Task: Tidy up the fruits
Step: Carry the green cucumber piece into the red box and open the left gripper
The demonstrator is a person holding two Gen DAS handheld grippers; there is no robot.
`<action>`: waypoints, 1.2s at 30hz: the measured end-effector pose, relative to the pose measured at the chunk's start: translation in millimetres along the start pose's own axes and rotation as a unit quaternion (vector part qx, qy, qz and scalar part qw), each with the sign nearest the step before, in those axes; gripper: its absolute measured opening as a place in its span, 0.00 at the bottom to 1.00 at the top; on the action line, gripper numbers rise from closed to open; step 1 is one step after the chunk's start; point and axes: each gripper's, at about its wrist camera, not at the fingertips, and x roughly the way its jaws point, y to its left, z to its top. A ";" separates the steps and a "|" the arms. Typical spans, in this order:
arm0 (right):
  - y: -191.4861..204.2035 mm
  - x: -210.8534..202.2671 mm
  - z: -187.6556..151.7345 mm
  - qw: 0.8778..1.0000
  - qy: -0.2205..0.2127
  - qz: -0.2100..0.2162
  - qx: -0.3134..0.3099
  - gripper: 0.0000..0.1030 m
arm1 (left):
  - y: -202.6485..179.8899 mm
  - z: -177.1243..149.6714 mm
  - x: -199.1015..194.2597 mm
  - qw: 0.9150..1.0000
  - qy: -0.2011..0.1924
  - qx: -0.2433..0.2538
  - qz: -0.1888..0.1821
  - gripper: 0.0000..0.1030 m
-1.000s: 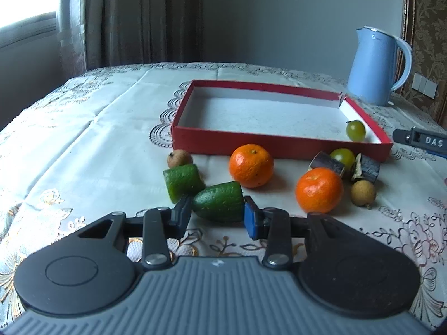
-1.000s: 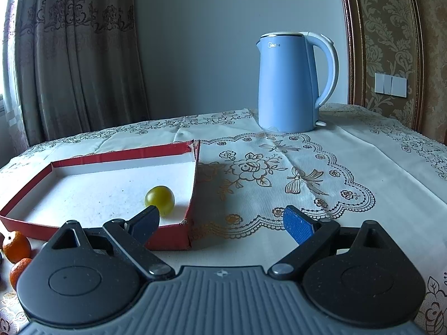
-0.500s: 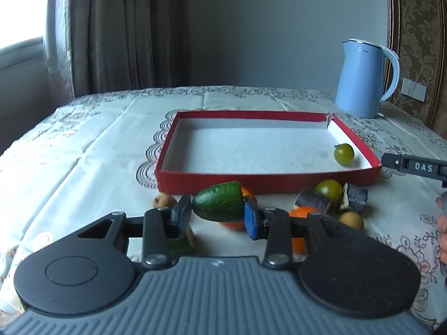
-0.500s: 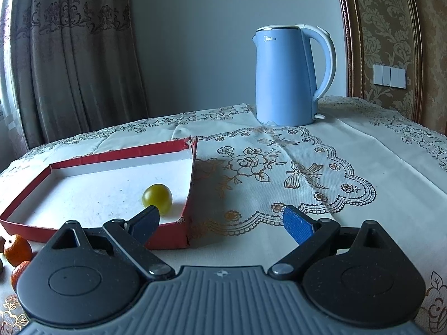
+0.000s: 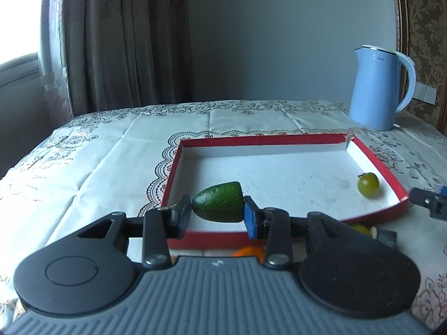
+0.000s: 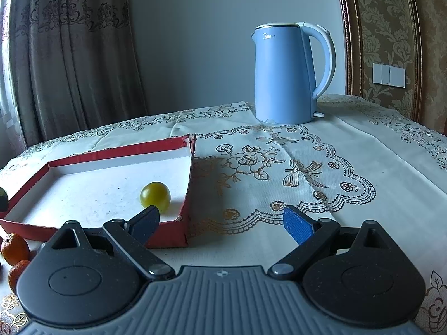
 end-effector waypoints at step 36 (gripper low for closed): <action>1.4 6.8 0.0 1.000 0.016 0.010 0.001 0.93 | -20.5 1.8 82.2 0.997 0.058 0.046 0.030 0.35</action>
